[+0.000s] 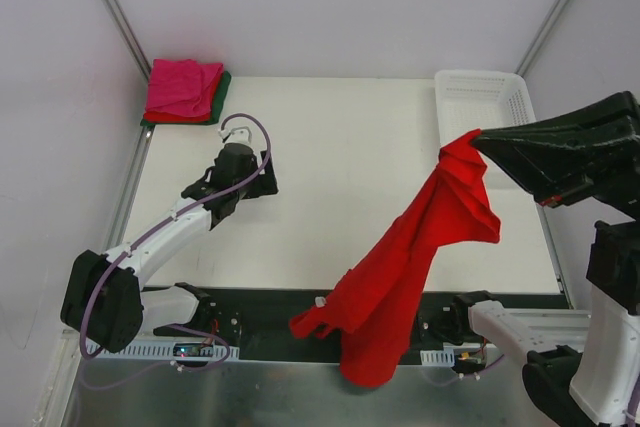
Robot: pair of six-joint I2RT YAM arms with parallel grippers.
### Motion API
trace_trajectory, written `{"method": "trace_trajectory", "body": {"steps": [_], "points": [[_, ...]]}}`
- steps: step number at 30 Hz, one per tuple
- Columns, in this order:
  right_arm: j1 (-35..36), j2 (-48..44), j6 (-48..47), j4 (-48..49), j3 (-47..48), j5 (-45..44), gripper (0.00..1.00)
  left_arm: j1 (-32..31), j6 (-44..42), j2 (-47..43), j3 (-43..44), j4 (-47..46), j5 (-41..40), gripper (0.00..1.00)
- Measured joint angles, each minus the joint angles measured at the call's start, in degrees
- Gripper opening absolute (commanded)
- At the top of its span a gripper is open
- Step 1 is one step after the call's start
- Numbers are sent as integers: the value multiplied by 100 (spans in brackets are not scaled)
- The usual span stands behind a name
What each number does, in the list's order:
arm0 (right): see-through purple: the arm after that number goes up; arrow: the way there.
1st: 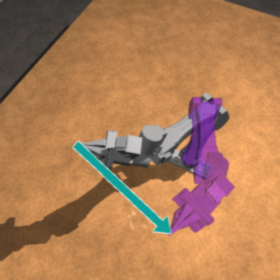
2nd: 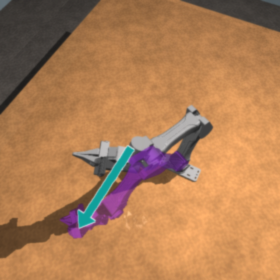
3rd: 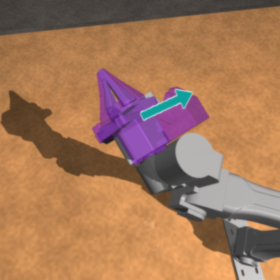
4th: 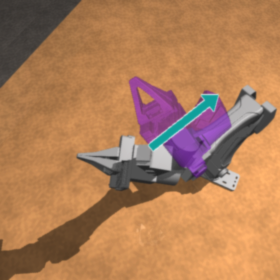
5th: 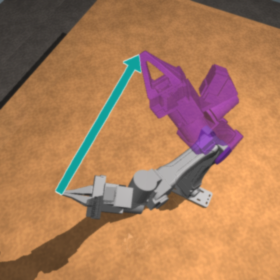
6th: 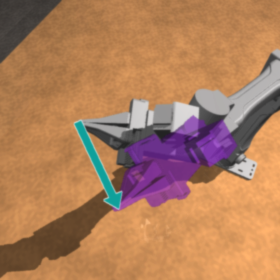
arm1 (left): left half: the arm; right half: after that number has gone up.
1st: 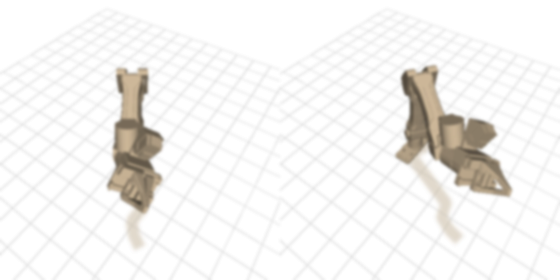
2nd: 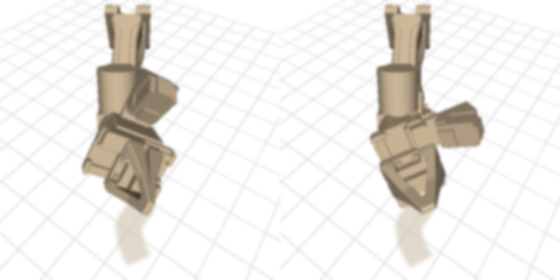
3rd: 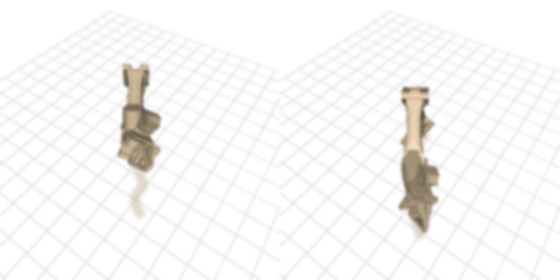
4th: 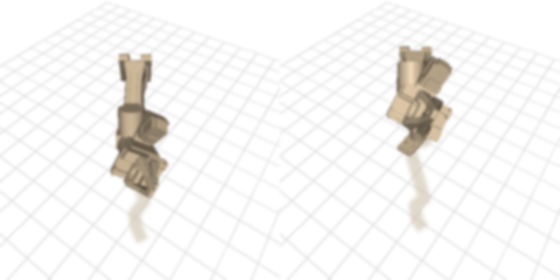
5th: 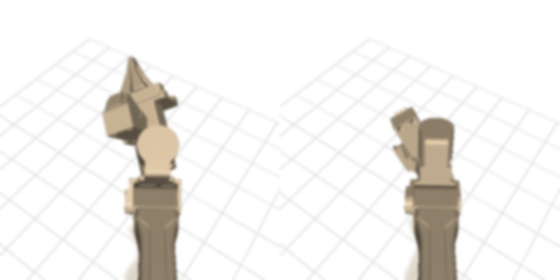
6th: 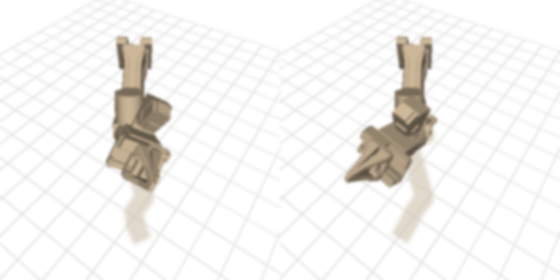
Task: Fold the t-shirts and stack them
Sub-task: Flatten out the tshirt
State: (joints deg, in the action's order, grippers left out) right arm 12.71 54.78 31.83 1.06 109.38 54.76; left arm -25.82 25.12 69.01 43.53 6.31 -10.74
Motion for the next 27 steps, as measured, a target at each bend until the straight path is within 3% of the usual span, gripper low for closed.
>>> {"method": "trace_trajectory", "body": {"steps": [7, 17, 23, 27], "points": [[22, 363, -463, -142, -977, -173, 1, -7, 0, 50, 0, -2, 24, 81], [232, 2258, -2201, -1751, -1169, -1388, 1, -9, -2, 310, 7, -2, 127, 81], [391, 2448, -2658, -2026, -1169, -1823, 1, -9, -2, 389, 70, -9, 229, 81], [487, 2444, -2861, -2059, -1169, -1985, 1, -13, -52, 588, 111, -136, 737, 81]]}}
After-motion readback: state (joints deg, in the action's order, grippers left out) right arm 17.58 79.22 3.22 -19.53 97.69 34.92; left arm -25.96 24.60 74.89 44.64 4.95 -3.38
